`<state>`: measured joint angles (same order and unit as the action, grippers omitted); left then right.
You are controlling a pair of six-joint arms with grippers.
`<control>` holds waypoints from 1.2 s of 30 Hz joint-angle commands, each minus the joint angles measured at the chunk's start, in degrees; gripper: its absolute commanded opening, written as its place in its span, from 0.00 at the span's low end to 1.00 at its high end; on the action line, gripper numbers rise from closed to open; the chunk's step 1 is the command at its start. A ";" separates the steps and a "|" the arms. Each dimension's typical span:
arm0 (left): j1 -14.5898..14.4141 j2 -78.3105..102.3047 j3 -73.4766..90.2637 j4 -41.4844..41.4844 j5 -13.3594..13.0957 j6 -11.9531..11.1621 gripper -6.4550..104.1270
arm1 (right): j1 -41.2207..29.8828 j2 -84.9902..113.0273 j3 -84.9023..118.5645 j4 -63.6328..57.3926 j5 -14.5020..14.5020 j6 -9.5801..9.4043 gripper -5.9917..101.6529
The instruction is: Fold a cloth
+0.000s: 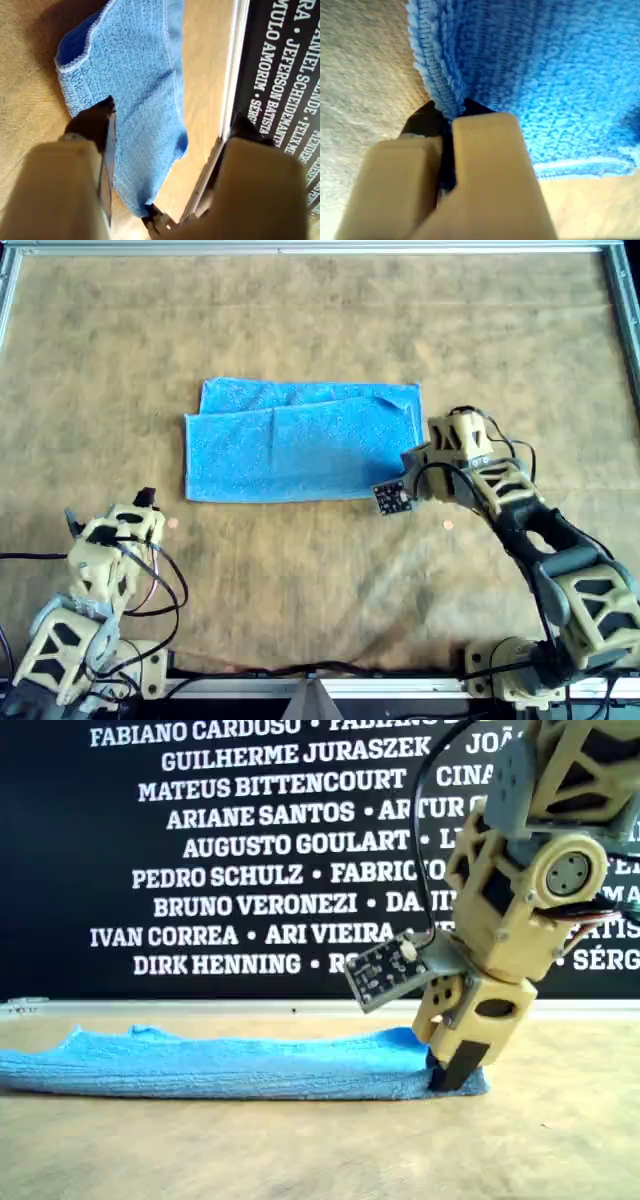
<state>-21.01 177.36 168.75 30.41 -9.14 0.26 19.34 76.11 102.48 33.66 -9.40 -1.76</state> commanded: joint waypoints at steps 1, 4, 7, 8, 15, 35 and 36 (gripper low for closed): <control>0.35 0.88 -1.23 -0.09 -0.35 0.18 0.79 | 0.79 1.76 -3.78 -2.99 -0.44 0.18 0.04; 0.18 0.88 -1.67 -0.09 -0.35 0.18 0.79 | 3.25 2.37 -6.24 -3.08 -0.44 0.26 0.04; -0.09 0.88 -1.58 -0.09 -0.35 0.18 0.79 | 5.27 0.70 -13.62 -2.99 -0.44 0.26 0.04; -0.09 0.88 -1.32 -0.09 -0.35 0.18 0.79 | 6.42 -0.44 -15.91 -2.99 -0.44 0.26 0.04; -0.18 0.88 -1.76 -0.09 -0.35 0.18 0.79 | 15.38 -13.36 -37.18 -2.90 0.53 0.26 0.04; 0.26 0.88 -1.14 -0.09 -0.35 0.09 0.79 | 29.36 -45.35 -89.21 -3.08 -0.44 -0.35 0.04; 0.26 0.88 -1.14 -0.09 -0.35 0.09 0.79 | 29.88 -47.02 -91.49 -3.08 -0.44 -0.35 0.04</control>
<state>-21.01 177.36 168.75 30.41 -9.14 0.26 47.99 29.27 19.51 33.49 -9.40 -1.85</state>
